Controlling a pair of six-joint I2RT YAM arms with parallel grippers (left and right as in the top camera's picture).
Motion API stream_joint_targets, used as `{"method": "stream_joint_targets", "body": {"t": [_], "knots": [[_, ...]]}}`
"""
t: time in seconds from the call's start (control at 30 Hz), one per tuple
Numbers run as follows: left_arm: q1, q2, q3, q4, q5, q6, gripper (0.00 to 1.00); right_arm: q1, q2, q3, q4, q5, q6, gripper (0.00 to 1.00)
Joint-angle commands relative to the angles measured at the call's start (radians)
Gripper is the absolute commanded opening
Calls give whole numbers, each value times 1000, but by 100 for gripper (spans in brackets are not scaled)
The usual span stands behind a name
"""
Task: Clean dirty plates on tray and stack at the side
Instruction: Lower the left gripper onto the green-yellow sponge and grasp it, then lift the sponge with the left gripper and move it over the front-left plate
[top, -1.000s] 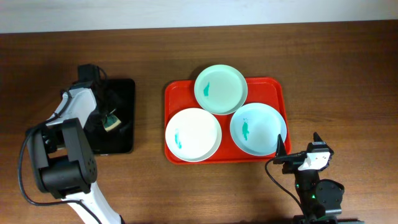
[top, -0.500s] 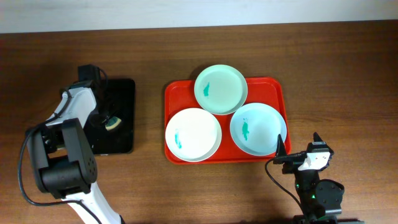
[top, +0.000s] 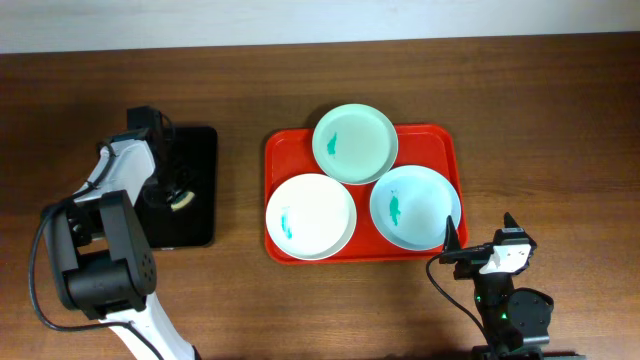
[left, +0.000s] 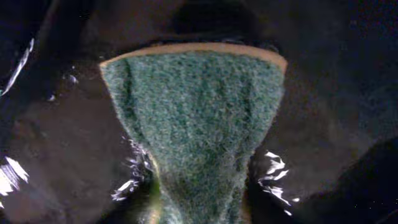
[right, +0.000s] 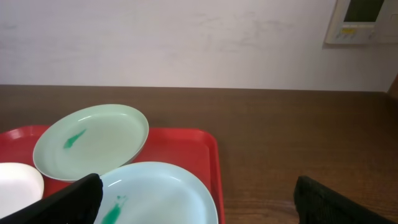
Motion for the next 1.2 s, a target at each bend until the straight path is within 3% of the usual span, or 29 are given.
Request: {"method": "stream_joint_targets", "body": {"t": [0.0,0.1,0.13,0.2,0.4,0.47,0.5,0.67,0.73,1.17], "knots": [[4,18,-11,-6,18,2,0,-6,-10,-6,-6,-2,6,99],[5,18,-11,0,6,2,0,-6,-10,-6,-6,-2,6,99],[5,18,-11,5,-6,2,8,-6,-10,-6,-6,-2,6,99],[5,18,-11,16,-35,2,99,-6,-10,-6,-6,-2,6,99],[5,18,-11,68,-121,2,99,-6,-10,-6,-6,-2,6,99],[5,18,-11,79,-122,2,99,-6,-10,-6,-6,-2,6,98],[5,18,-11,81,-122,2,94,-6,-10,-6,-6,-2,6,99],[4,18,-10,82,-122,2,22,-6,-10,-6,-6,-2,6,99],[4,18,-3,66,-122,2,0,-6,-10,-6,-6,-2,6,99],[4,-47,387,-365,-84,2,0,-6,-10,-6,-6,-2,6,98]]}}
